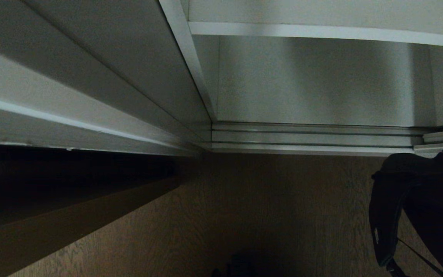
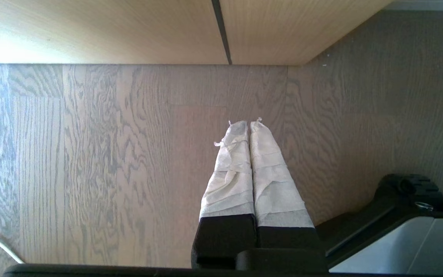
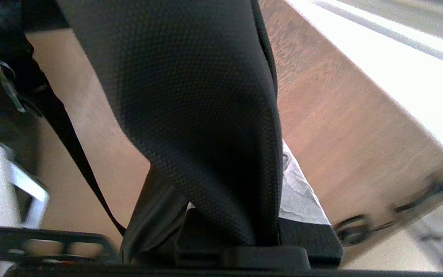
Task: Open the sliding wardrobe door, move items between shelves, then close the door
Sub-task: Place the bag on the higher shelf
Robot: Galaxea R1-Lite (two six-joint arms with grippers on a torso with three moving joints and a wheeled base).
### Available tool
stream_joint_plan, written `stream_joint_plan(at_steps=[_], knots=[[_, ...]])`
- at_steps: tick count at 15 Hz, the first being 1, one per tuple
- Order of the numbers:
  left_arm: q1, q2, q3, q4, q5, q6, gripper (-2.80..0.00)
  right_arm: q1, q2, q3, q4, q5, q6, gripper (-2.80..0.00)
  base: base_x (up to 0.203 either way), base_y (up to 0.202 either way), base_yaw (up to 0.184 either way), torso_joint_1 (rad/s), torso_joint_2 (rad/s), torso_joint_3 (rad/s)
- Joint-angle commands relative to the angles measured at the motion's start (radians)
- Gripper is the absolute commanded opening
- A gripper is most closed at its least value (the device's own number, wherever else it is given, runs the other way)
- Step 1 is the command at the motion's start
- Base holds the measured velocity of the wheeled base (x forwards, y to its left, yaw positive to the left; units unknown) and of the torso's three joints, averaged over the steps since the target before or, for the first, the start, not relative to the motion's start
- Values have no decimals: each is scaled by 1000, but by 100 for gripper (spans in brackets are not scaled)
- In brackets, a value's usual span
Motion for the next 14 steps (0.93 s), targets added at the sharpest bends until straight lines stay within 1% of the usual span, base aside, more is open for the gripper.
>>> stream_joint_plan(at_steps=[1,2,3,4,6,8,11,14], knots=[[0,1,0,-1,0,0,-280,6,-54,-26,6,-13,84,-280,0,0,0,0,0,0],[0,1,0,-1,0,0,-280,9,-62,-37,6,-68,134,-280,0,0,0,0,0,0],[0,0,0,-1,0,0,-280,22,-71,-56,12,-121,204,-280,0,0,0,0,0,0],[0,1,0,-1,1,0,-280,35,-82,-71,34,-158,269,-280,0,0,0,0,0,0],[0,-1,0,-1,0,0,-280,57,-115,-106,104,-203,340,-280,0,0,0,0,0,0],[0,1,0,-1,1,0,-280,87,-151,-124,159,-269,407,-280,0,0,0,0,0,0],[0,1,0,-1,0,0,-280,106,-199,-144,176,-333,424,-280,0,0,0,0,0,0],[0,1,0,-1,1,0,-280,119,-202,-242,177,-371,414,-280,0,0,0,0,0,0]])
